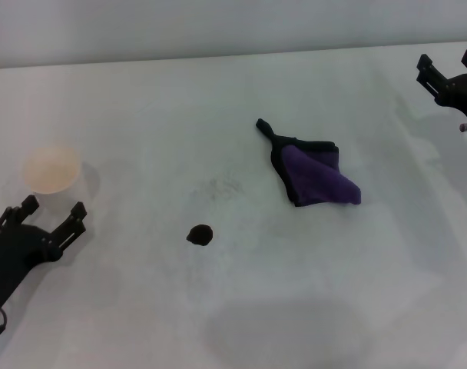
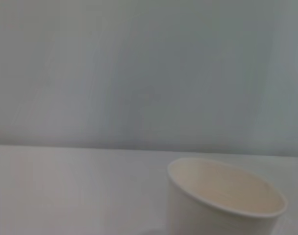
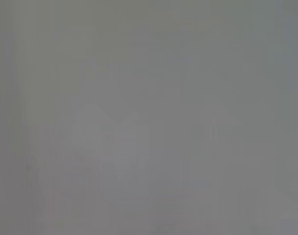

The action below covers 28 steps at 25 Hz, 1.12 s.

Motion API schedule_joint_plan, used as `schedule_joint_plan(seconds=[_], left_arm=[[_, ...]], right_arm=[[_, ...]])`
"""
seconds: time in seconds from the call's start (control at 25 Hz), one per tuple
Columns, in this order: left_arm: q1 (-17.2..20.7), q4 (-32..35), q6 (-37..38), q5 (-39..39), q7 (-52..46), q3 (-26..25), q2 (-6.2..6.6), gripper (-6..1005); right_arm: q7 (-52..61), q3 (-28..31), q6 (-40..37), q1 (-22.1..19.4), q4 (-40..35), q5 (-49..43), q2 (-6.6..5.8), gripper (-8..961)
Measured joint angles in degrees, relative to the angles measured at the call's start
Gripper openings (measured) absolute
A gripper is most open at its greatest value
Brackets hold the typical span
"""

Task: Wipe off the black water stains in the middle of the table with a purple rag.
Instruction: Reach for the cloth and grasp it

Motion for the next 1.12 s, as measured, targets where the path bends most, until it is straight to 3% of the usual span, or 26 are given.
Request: schedule_joint_plan(seconds=[0.32, 0.56, 0.72, 0.8, 0.96, 1.12], left_arm=[[1.77, -1.91, -1.42, -3.40, -0.71, -0.12, 0.00, 887], [5.50, -1.98, -9.92, -3.80, -1.35, -2.63, 0.18, 888], [7.92, -1.98, -14.21, -3.82, -1.02, -5.38, 0.30, 885], [8.55, -1.84, -14.88, -3.83, -0.86, -6.40, 0.44, 884], [8.77, -1.46, -14.59, -4.06, -0.68, -8.48, 0.64, 884], [8.86, -1.78, -14.54, -6.36, -0.62, -12.01, 0.63, 885]], right_arm=[[1.88, -1.29, 0.27, 0.72, 0.26, -0.23, 0.00, 843], [15.01, -5.91, 0.93, 1.01, 2.75, -0.88, -0.52, 844], [22.07, -11.93, 0.33, 1.24, 7.80, -2.24, -1.87, 843], [26.44, -13.13, -0.87, 1.26, 12.04, -6.25, -3.12, 843], [38.84, -13.28, -7.52, 2.73, 20.69, -20.81, -6.46, 842], [54.81, -12.92, -15.00, 7.14, 25.99, -39.85, -8.19, 843]])
